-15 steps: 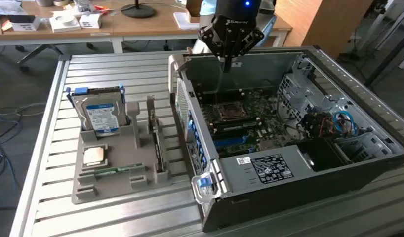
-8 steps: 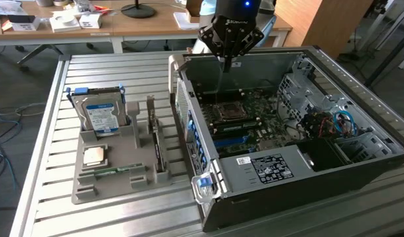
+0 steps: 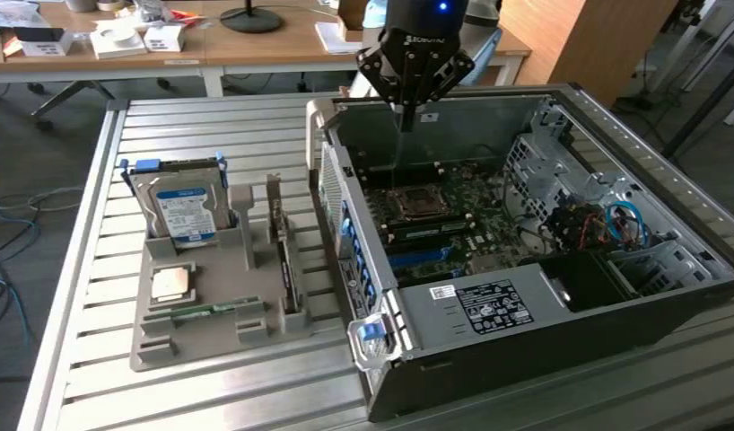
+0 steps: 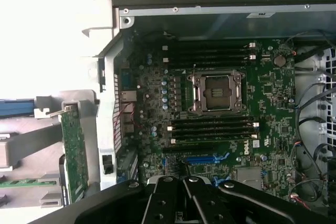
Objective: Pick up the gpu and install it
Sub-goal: 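Reach for the gpu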
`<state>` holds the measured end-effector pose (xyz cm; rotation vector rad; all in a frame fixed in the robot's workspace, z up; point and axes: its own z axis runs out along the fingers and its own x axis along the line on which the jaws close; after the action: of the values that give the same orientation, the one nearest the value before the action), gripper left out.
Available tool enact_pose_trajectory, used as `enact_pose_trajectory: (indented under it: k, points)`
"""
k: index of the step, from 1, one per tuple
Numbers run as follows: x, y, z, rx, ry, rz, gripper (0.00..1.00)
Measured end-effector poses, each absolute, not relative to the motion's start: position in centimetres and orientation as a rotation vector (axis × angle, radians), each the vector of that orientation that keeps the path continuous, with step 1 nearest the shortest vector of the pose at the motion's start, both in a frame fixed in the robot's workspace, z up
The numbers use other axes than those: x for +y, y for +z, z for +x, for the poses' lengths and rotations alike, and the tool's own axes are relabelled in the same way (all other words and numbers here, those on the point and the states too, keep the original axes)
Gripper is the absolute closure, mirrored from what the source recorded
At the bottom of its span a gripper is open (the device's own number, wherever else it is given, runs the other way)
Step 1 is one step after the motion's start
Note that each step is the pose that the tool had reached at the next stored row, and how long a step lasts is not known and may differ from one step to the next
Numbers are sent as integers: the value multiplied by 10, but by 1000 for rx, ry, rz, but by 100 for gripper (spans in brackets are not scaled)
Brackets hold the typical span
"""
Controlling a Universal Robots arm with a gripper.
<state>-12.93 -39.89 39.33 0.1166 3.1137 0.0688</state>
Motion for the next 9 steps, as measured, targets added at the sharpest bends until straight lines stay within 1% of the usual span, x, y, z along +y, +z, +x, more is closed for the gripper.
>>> enact_pose_trajectory:
  k: [9]
  points:
    - [-399,393,-140,3114,69,117,89]
